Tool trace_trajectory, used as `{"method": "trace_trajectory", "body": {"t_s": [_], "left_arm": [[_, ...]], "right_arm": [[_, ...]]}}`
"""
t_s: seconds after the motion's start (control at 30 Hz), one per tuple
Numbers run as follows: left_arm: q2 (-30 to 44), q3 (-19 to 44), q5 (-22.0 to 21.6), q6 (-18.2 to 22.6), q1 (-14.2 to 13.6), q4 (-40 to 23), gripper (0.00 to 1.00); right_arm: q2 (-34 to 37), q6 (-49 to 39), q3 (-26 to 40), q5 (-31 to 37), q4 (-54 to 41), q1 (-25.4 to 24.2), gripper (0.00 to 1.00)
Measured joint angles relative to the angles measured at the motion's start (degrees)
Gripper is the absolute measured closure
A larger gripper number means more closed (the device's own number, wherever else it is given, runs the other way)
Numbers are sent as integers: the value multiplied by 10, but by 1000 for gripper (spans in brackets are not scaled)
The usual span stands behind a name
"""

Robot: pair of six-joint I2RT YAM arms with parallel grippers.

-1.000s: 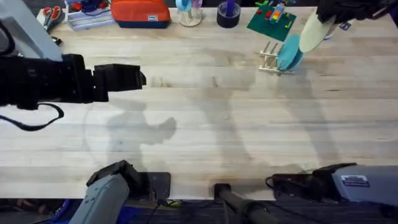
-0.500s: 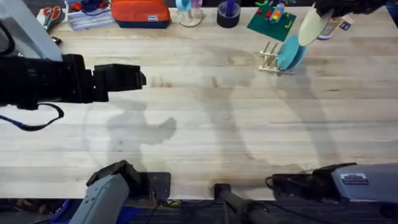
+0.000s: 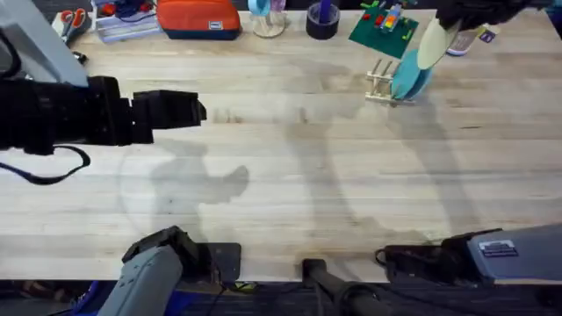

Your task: Pick up the plates from the table one by one and place each into a slot on the dish rack.

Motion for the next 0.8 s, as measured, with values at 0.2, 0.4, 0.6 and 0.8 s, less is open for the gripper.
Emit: {"method": "trace_trajectory", "body": {"t_s": [0.2, 0.4, 0.6, 0.8], "left_arm": [[0, 0, 0, 0, 0, 0, 6], [0, 0, 0, 0, 0, 0, 6], [0, 0, 0, 0, 0, 0, 6], [0, 0, 0, 0, 0, 0, 7]], "right_arm": [[23, 0, 0, 0, 15, 0, 970], [30, -8, 0, 0, 23, 0, 970], [48, -13, 0, 0, 27, -2, 970], [70, -14, 0, 0, 33, -3, 970]]}}
